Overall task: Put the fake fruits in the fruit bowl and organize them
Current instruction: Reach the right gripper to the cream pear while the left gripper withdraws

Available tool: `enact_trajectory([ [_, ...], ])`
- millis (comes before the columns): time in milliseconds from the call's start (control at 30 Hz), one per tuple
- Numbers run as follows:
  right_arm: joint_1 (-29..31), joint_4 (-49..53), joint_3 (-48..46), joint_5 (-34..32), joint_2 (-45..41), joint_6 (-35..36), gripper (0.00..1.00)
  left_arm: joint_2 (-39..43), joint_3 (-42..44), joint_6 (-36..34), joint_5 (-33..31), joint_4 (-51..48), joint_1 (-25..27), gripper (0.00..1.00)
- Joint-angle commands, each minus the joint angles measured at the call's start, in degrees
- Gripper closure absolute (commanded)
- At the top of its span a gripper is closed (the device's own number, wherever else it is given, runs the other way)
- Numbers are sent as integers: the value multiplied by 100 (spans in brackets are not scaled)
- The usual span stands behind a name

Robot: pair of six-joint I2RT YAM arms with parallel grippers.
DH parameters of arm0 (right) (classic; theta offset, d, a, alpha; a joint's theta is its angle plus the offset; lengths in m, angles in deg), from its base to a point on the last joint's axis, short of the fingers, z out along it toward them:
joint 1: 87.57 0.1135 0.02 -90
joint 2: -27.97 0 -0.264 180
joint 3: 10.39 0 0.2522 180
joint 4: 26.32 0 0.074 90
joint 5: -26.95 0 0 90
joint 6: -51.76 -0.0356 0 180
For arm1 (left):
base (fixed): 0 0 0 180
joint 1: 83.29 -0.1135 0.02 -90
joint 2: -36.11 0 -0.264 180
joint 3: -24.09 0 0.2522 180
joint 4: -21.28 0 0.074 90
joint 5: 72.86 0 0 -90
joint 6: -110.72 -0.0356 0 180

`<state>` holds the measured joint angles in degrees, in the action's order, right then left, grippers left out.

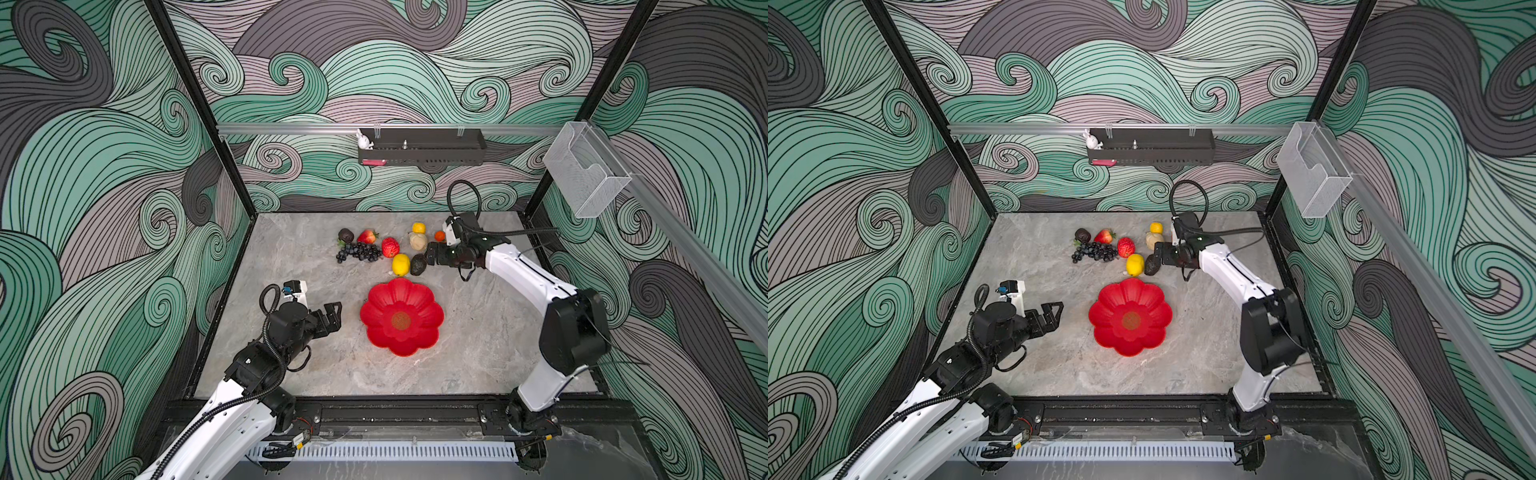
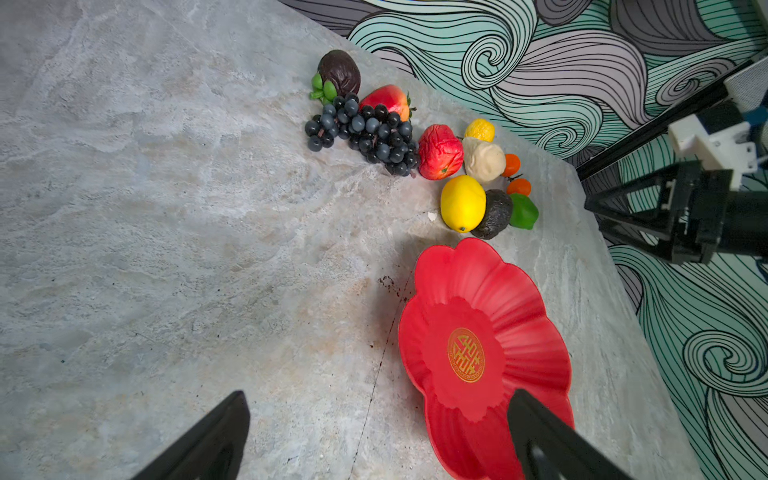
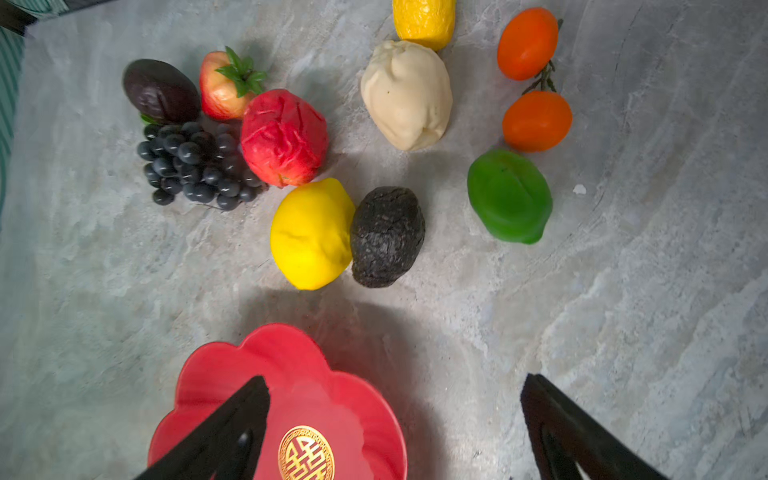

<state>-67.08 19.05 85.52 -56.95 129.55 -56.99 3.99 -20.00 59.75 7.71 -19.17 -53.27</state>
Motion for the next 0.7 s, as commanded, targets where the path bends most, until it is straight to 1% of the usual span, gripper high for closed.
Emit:
enact_trajectory([
  [0, -101, 34, 637, 67, 600, 384, 6, 102, 148, -79, -286, 157, -49, 1],
  [100, -194, 177, 1331, 165, 1269, 589, 7, 276, 370, -150, -497, 346, -45, 1],
  [200, -212, 369, 1934, 103, 1846, 820, 7, 432, 651, -155, -516, 632, -42, 1],
  [333, -230, 698, 2781, -77, 2527, 1057, 8, 320, 765, -114, -550, 709, -49, 1],
  [500, -230, 949, 3525, -127, 3115, 1282, 9, 133, 761, -158, -577, 791, -49, 1],
  [667, -230, 1061, 3986, -12, 3507, 1371, 11, -46, 809, -158, -595, 963, -49, 1],
])
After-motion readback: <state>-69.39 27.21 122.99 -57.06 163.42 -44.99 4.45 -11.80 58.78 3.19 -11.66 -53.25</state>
